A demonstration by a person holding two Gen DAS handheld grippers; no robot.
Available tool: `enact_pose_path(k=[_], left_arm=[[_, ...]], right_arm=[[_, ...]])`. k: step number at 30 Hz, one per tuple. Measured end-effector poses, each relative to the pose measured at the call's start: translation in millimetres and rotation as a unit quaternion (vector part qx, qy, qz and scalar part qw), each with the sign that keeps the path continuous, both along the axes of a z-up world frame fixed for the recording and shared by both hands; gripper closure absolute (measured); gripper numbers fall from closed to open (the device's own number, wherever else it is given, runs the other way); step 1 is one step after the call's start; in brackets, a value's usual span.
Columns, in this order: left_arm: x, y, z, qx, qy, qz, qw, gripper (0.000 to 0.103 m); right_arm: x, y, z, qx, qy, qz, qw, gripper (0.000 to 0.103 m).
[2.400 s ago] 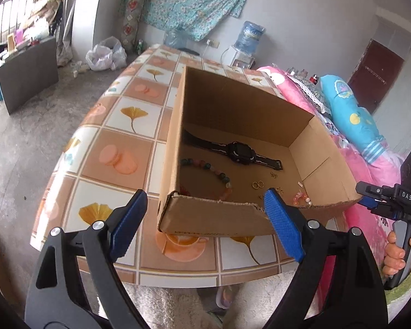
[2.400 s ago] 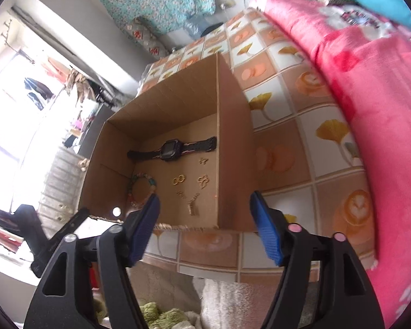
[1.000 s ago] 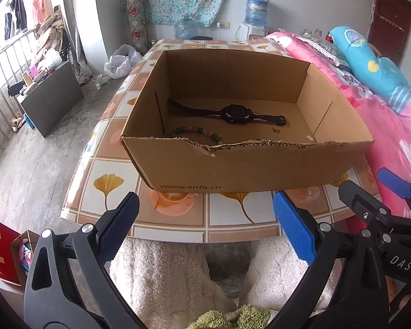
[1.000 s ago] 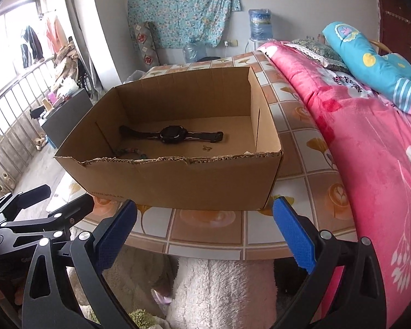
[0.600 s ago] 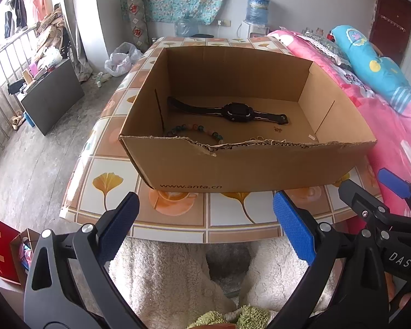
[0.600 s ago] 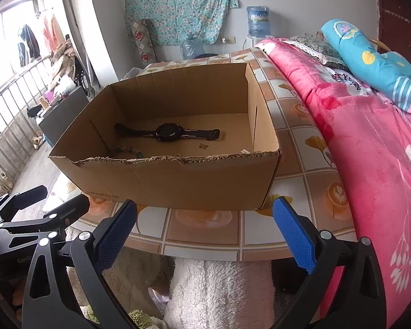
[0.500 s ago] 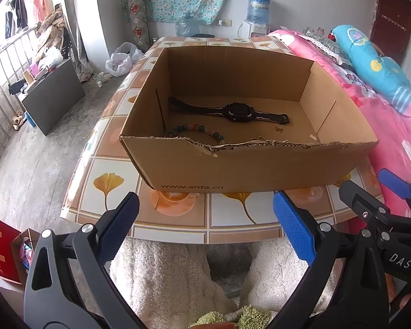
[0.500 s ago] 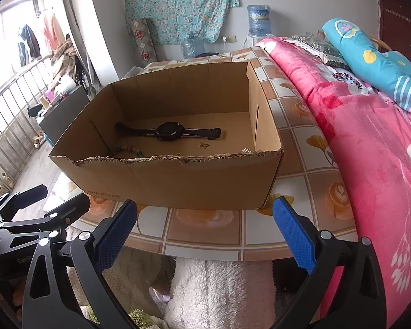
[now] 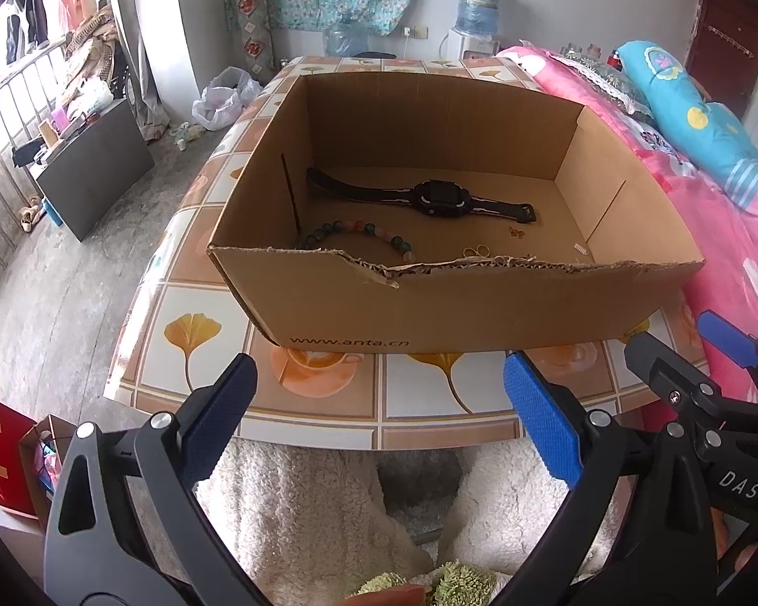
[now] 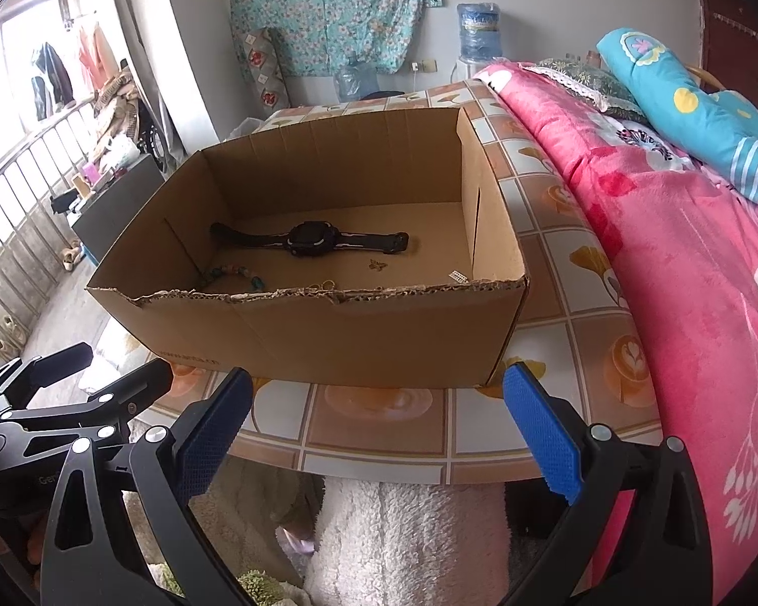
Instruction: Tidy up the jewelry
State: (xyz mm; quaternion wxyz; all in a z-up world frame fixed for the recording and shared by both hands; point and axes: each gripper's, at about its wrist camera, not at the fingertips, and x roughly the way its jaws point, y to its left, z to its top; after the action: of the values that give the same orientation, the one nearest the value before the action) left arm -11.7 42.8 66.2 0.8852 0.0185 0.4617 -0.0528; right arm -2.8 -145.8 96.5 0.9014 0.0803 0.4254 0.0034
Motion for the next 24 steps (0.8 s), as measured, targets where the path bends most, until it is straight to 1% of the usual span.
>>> enact_pose_path(k=[9, 13, 24], left_arm=[[10, 3, -3, -0.001, 0.032, 0.003, 0.9995, 0.009], [15, 6, -2, -0.01, 0.045, 0.0, 0.999, 0.009], [22, 4, -4, -0.007, 0.054, -0.001, 0.9985, 0.009]], right_arm=[[11, 0, -4, 0.008, 0.03, 0.0, 1.0, 0.006], [14, -1, -3, 0.015, 0.037, -0.002, 0.999, 0.006], [19, 0, -4, 0.005, 0.049, -0.007, 0.999, 0.006]])
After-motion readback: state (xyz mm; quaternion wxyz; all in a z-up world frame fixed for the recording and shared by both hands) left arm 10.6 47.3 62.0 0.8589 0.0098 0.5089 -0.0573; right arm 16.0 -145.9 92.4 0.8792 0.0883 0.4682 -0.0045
